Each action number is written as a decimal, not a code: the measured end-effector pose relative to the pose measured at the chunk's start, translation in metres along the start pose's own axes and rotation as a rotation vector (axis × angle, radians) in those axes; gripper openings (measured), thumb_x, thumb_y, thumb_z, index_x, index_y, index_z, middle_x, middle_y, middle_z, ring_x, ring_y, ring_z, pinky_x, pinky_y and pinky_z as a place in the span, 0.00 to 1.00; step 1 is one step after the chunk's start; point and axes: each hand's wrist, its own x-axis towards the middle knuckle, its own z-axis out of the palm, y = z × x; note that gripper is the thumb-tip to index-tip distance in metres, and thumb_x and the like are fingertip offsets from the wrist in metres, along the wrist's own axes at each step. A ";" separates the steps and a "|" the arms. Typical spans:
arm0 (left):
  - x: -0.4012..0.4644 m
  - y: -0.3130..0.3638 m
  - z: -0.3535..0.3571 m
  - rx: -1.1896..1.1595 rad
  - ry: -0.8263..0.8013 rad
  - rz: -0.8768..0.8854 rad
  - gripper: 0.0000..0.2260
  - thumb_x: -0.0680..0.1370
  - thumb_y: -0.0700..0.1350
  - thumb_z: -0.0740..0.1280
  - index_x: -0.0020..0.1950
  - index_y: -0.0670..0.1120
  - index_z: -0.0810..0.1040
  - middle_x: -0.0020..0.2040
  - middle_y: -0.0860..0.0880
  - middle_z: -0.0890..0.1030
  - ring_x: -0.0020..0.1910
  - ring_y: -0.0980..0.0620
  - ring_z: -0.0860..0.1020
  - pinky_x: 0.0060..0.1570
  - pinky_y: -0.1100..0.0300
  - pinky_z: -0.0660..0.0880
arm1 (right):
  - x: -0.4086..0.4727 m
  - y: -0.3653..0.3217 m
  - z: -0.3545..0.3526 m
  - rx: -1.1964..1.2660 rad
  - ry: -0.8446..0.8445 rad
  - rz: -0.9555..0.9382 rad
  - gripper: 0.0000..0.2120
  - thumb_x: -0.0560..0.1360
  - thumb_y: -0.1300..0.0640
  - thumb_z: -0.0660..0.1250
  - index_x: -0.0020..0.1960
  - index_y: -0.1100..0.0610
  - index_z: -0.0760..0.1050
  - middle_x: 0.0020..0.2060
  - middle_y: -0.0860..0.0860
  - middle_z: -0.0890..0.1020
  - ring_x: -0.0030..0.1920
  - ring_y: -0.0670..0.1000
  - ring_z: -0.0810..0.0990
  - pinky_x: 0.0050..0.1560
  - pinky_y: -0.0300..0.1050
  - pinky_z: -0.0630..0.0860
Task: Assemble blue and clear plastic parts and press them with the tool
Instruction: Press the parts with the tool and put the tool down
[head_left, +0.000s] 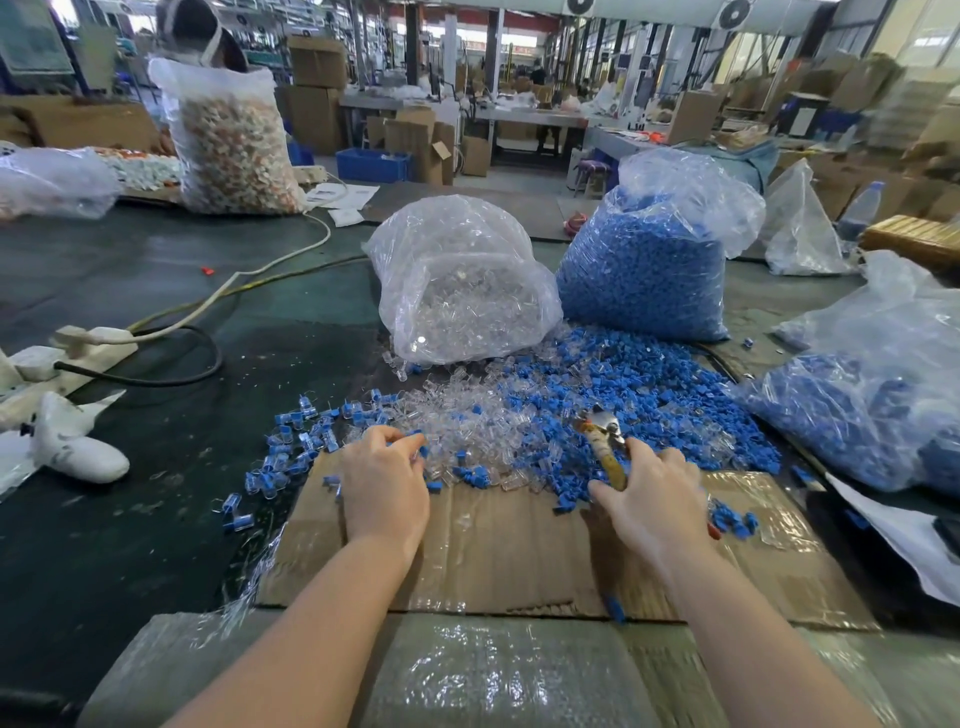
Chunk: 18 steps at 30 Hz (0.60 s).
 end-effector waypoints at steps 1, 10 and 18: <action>-0.003 0.001 0.002 0.074 0.005 0.047 0.15 0.77 0.44 0.65 0.64 0.49 0.76 0.57 0.51 0.74 0.57 0.51 0.68 0.58 0.58 0.67 | 0.002 0.003 0.002 -0.024 0.007 0.001 0.32 0.74 0.39 0.63 0.71 0.54 0.61 0.61 0.57 0.70 0.63 0.57 0.66 0.61 0.52 0.66; -0.049 0.048 0.019 -0.172 -0.666 0.517 0.13 0.74 0.52 0.67 0.58 0.54 0.79 0.52 0.57 0.74 0.54 0.58 0.67 0.63 0.56 0.65 | 0.009 0.013 0.014 -0.112 0.040 -0.011 0.34 0.74 0.35 0.60 0.72 0.54 0.60 0.63 0.58 0.69 0.64 0.58 0.66 0.62 0.52 0.65; -0.065 0.065 0.027 -0.054 -0.799 0.709 0.12 0.72 0.54 0.70 0.55 0.57 0.81 0.55 0.54 0.72 0.56 0.53 0.65 0.60 0.55 0.59 | 0.015 0.017 0.014 -0.153 0.068 -0.012 0.32 0.73 0.34 0.60 0.69 0.53 0.64 0.61 0.58 0.71 0.62 0.59 0.67 0.60 0.52 0.66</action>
